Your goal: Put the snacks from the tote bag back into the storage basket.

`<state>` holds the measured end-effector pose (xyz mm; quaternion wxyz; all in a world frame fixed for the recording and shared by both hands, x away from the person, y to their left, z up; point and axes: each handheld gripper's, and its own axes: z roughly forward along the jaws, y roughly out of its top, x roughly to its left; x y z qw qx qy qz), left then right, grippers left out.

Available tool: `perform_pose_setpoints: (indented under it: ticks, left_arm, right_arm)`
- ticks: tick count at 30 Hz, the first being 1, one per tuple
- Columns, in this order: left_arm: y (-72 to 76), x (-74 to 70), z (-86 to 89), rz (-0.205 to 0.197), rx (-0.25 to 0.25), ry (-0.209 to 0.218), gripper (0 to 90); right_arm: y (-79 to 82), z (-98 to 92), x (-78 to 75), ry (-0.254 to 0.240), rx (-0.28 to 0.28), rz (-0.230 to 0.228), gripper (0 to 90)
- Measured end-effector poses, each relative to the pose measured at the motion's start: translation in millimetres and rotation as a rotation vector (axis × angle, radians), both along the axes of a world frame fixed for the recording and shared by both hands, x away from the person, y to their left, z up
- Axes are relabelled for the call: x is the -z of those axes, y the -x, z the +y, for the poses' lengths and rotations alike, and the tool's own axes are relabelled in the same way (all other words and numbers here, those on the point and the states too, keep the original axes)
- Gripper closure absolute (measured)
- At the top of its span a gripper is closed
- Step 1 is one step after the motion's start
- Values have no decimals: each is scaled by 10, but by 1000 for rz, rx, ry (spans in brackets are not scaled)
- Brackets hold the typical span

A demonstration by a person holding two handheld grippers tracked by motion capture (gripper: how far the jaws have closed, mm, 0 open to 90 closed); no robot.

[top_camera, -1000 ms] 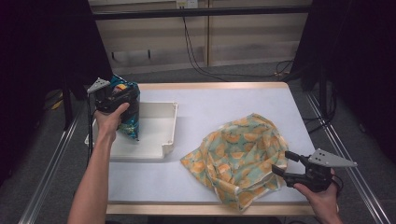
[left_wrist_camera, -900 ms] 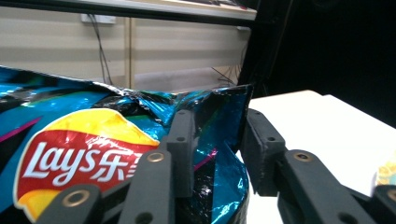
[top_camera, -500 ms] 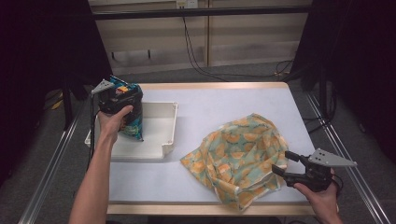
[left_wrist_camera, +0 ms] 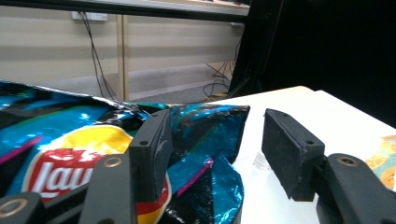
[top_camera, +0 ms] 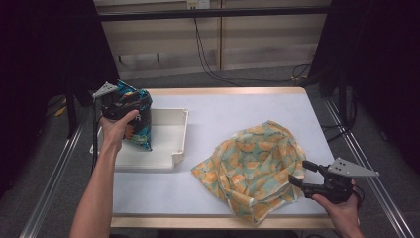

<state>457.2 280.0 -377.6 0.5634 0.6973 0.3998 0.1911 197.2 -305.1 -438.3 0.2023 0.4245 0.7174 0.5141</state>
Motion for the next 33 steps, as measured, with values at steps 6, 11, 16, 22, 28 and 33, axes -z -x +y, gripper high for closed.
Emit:
perform_pose_setpoints:
  ticks: [6, 11, 16, 22, 28, 33]
  left_arm:
    - [151, -96, 182, -20, 3, 14, 525]
    - [288, -117, 327, -18, 10, 5, 755]
    - [422, -45, 370, -16, 12, 1, 900]
    - [612, 202, 467, 19, 21, -24, 900]
    - [738, 372, 538, 58, 10, -42, 900]
    - [885, 527, 486, 101, 39, -145, 900]
  right_arm:
    - [5, -10, 11, 1, 0, 3, 235]
    - [2, -22, 14, -3, 9, 3, 234]
    - [5, -24, 21, 1, 11, 5, 234]
    - [12, -3, 15, 3, 7, 2, 234]
    - [5, 27, 21, 10, -1, 4, 234]
    - [13, 47, 4, 15, -2, 0, 234]
